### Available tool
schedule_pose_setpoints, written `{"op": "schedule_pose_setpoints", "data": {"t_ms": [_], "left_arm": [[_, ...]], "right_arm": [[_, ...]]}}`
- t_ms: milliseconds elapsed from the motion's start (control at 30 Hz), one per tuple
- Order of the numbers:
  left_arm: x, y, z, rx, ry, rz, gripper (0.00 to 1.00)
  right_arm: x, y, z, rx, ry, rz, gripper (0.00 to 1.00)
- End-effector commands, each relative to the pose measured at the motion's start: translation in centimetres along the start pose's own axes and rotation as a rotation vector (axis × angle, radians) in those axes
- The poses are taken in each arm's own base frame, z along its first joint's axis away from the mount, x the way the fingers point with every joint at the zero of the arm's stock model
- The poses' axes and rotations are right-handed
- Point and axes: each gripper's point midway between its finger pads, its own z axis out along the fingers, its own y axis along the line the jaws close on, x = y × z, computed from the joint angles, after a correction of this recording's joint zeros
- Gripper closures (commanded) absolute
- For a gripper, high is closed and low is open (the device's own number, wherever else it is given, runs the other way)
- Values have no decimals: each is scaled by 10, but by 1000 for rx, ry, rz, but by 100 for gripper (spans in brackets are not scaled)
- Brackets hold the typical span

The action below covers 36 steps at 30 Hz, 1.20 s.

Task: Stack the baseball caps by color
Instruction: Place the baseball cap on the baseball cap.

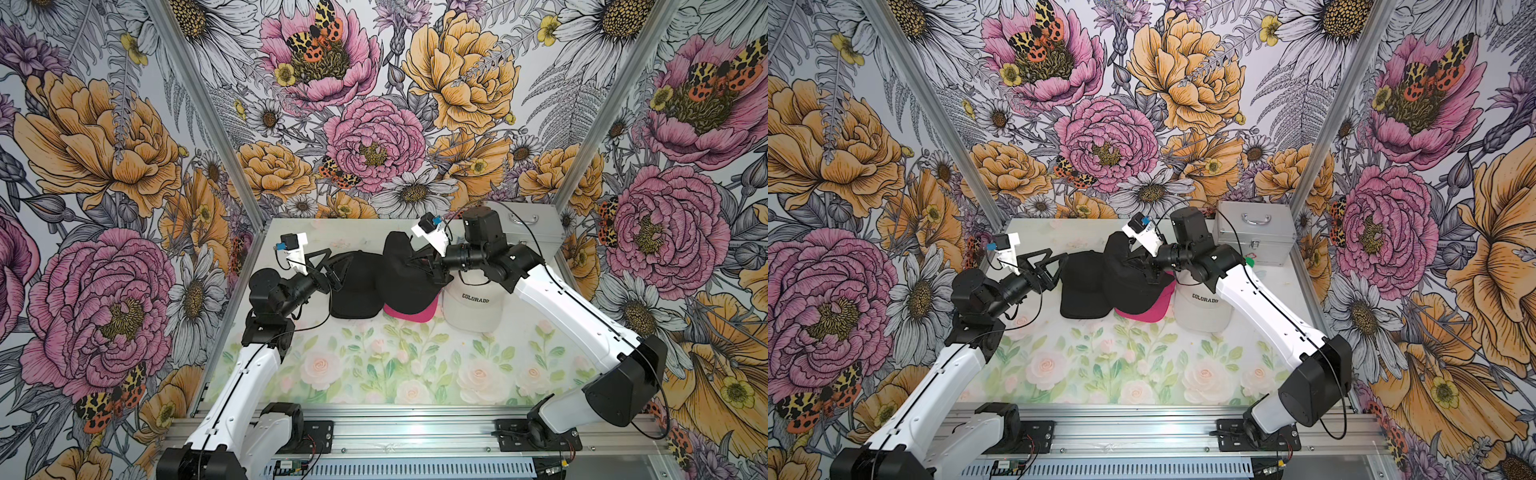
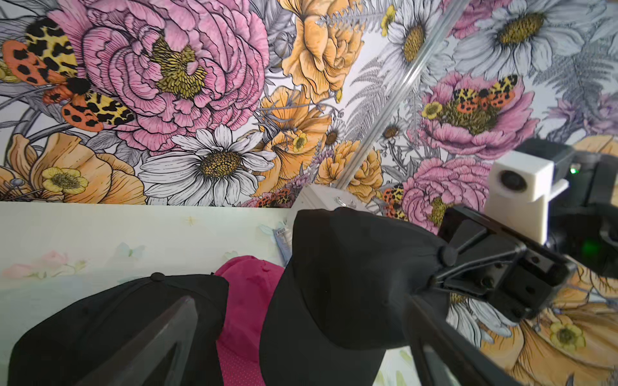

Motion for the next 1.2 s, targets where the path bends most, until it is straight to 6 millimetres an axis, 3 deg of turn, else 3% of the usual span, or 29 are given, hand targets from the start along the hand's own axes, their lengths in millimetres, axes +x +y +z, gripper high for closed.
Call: {"op": "schedule_pose_setpoints", "data": {"t_ms": [0, 100, 167, 367, 500, 633, 867, 933, 1033, 1100, 1167], "left_arm": [[32, -58, 1, 284, 203, 237, 1], [80, -94, -1, 454, 432, 394, 1], [93, -103, 4, 496, 493, 453, 1], [98, -91, 29, 502, 523, 514, 2], [102, -89, 32, 565, 545, 523, 16], [116, -97, 19, 687, 617, 472, 33], [130, -102, 1, 741, 632, 461, 27], [134, -100, 1, 729, 647, 462, 19], [140, -96, 6, 706, 678, 455, 20], [141, -97, 7, 712, 686, 444, 26], [141, -100, 7, 725, 682, 443, 45]], "right_arm": [[30, 28, 0, -121, 122, -230, 100], [44, 41, 0, -176, 146, -321, 100], [48, 46, 0, -192, 148, -357, 100], [72, 65, -1, -244, 218, -533, 100], [76, 73, -3, -253, 219, -594, 100], [74, 76, -7, -244, 218, -629, 100], [74, 72, -8, -222, 229, -645, 100], [71, 77, -8, -238, 213, -656, 100], [67, 84, -6, -269, 190, -673, 100], [66, 86, -4, -277, 187, -680, 100], [67, 84, -2, -275, 193, -685, 100]]}}
